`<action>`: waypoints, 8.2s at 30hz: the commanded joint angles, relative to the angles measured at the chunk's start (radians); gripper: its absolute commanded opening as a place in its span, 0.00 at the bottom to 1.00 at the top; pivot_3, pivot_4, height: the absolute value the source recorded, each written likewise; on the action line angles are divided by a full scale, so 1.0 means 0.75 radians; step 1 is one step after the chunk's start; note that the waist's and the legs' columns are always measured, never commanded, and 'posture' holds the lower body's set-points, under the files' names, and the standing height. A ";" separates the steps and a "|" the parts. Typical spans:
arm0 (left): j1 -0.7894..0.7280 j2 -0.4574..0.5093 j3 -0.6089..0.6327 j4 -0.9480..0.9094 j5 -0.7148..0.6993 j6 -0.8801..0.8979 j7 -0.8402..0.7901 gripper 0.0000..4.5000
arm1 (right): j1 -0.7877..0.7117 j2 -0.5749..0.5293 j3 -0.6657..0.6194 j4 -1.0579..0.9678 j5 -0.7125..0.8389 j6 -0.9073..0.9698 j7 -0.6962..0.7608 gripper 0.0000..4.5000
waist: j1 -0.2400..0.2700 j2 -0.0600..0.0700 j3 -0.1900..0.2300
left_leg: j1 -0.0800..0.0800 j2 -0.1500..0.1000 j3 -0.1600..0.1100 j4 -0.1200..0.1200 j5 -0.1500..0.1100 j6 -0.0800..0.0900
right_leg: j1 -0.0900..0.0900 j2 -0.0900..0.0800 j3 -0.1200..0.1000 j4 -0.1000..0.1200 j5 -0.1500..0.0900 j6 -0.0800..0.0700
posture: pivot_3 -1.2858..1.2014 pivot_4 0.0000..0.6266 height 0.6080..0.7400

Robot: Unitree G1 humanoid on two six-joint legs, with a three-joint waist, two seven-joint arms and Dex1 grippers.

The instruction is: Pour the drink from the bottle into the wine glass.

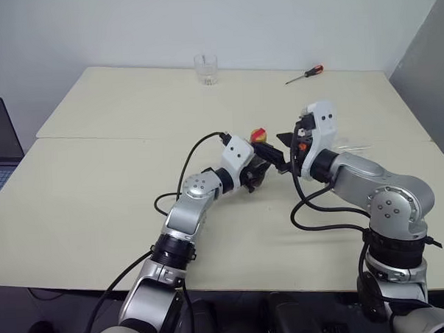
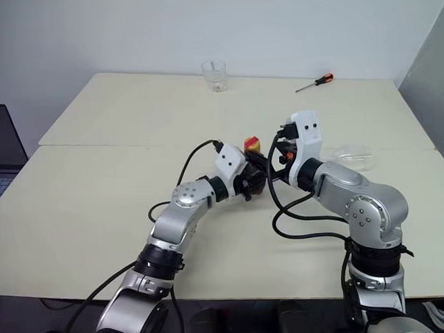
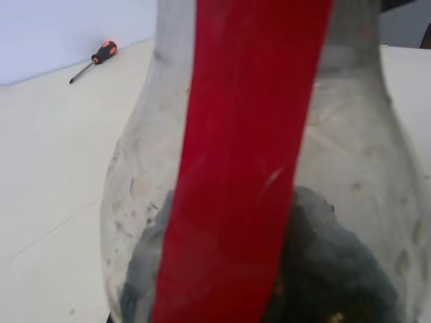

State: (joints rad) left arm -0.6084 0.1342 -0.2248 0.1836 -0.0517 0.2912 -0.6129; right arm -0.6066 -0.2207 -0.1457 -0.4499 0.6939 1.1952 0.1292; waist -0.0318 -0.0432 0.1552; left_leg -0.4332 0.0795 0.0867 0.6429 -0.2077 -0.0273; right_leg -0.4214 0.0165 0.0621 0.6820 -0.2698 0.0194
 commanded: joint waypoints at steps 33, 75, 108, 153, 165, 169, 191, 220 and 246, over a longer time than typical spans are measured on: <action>0.022 0.009 -0.052 -0.088 -0.021 0.029 -0.037 0.30 | 0.051 -0.204 0.112 -0.052 -0.069 -0.337 0.204 1.00 | 0.000 0.003 0.001 | -0.001 -0.001 -0.002 0.000 0.000 0.000 | 0.000 0.000 -0.001 -0.001 -0.001 0.001 | 0.52 0.24 1.00; 0.001 0.000 -0.051 -0.071 -0.018 0.011 -0.022 0.29 | 0.095 -0.185 0.157 -0.005 -0.061 -0.308 0.238 0.30 | 0.000 0.003 0.001 | -0.001 -0.001 -0.002 0.000 0.000 0.000 | 0.000 0.000 -0.001 -0.001 -0.001 0.001 | 0.52 0.24 1.00; -0.012 -0.015 -0.042 -0.037 -0.016 -0.009 -0.001 0.29 | 0.077 -0.345 0.062 0.009 0.014 -0.291 0.418 0.86 | 0.001 0.003 0.001 | 0.000 -0.001 -0.002 0.000 0.000 0.000 | 0.000 0.000 0.000 -0.001 -0.001 0.001 | 0.52 0.24 1.00; 0.020 -0.001 -0.036 -0.079 -0.013 0.010 0.024 0.28 | -0.014 -0.547 0.083 0.262 -0.088 -0.436 0.738 0.27 | 0.003 0.006 0.003 | -0.001 -0.002 -0.001 0.000 0.000 0.000 | 0.000 0.000 0.000 -0.002 0.000 0.000 | 0.52 0.24 1.00; 0.027 -0.010 -0.045 -0.078 -0.016 0.012 0.020 0.28 | 0.032 -0.435 -0.010 -0.030 0.072 -0.232 0.483 1.00 | 0.001 0.006 0.003 | 0.000 -0.001 -0.003 0.000 0.000 0.000 | 0.000 0.000 0.000 -0.001 0.000 0.001 | 0.52 0.24 1.00; 0.021 -0.020 -0.050 -0.068 -0.015 0.008 0.016 0.28 | 0.021 -0.377 0.034 -0.061 0.064 -0.206 0.410 1.00 | 0.002 0.006 0.003 | 0.000 -0.002 -0.002 0.002 0.000 0.000 | 0.001 0.000 0.000 -0.001 -0.001 0.001 | 0.52 0.24 1.00; 0.007 -0.044 -0.060 -0.041 -0.016 -0.019 0.005 0.28 | -0.038 -0.254 0.137 0.050 -0.102 -0.259 0.243 1.00 | 0.001 0.006 0.003 | 0.000 -0.001 -0.002 0.001 0.000 0.001 | 0.000 0.000 0.000 -0.001 0.000 0.001 | 0.52 0.24 1.00; 0.000 -0.044 -0.061 -0.036 -0.022 -0.011 -0.027 0.28 | -0.072 -0.396 0.173 0.139 -0.055 -0.385 0.637 0.28 | 0.002 0.007 0.003 | 0.000 -0.002 -0.002 0.001 0.000 0.001 | 0.001 0.000 -0.001 -0.001 0.000 0.001 | 0.52 0.24 1.00; 0.027 0.045 -0.070 -0.189 -0.167 0.101 -0.290 0.28 | -0.418 -0.552 0.421 0.932 -0.355 -1.053 1.697 0.28 | 0.003 0.013 0.007 | 0.001 -0.002 -0.001 0.002 0.000 0.001 | 0.000 0.001 -0.004 -0.001 0.000 0.000 | 0.52 0.24 1.00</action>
State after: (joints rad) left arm -0.5738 0.1647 -0.2816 0.1140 -0.1317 0.3728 -0.7938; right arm -0.8942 -0.6054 0.1817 0.2565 0.4510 0.4276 1.3713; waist -0.0296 -0.0334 0.1607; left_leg -0.4328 0.0780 0.0862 0.6444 -0.2081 -0.0266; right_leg -0.4211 0.0171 0.0594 0.6815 -0.2697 0.0193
